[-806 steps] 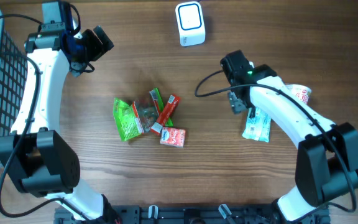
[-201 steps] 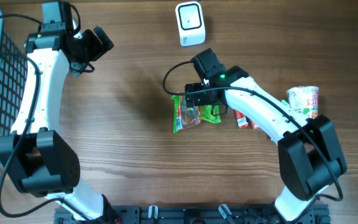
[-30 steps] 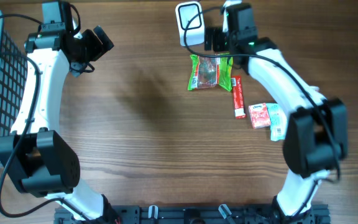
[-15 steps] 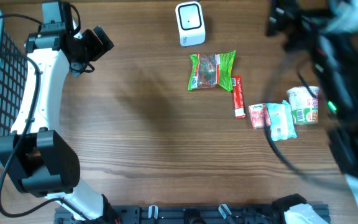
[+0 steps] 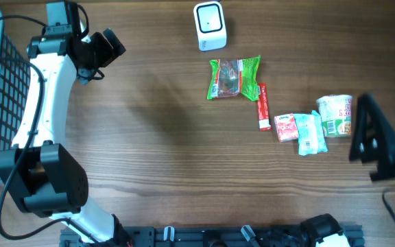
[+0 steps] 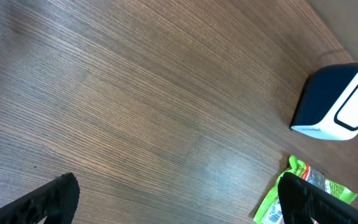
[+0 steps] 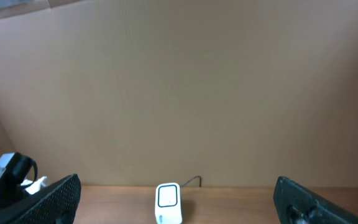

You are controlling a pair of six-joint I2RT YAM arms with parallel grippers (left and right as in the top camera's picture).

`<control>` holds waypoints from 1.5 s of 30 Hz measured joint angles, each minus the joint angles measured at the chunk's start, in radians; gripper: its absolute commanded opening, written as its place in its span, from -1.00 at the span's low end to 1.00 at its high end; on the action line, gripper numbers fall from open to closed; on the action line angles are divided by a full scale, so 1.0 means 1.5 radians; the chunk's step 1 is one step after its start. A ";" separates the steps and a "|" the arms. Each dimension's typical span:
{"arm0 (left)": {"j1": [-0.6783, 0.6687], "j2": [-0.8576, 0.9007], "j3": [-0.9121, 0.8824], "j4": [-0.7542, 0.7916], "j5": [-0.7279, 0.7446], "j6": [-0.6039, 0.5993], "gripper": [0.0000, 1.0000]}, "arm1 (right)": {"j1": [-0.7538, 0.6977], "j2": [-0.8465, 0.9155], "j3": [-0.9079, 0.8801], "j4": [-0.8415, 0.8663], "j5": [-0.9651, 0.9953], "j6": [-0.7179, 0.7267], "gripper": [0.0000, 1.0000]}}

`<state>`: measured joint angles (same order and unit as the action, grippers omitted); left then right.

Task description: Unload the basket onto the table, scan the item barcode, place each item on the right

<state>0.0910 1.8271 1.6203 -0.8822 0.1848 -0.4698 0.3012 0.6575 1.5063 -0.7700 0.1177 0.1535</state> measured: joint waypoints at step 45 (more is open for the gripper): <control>0.000 0.000 0.000 0.000 0.000 0.000 1.00 | -0.085 -0.429 -1.000 0.592 -0.096 -0.122 0.99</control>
<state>0.0910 1.8271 1.6203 -0.8818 0.1848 -0.4694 0.1730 0.0139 0.0059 0.1181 -0.0261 -0.0288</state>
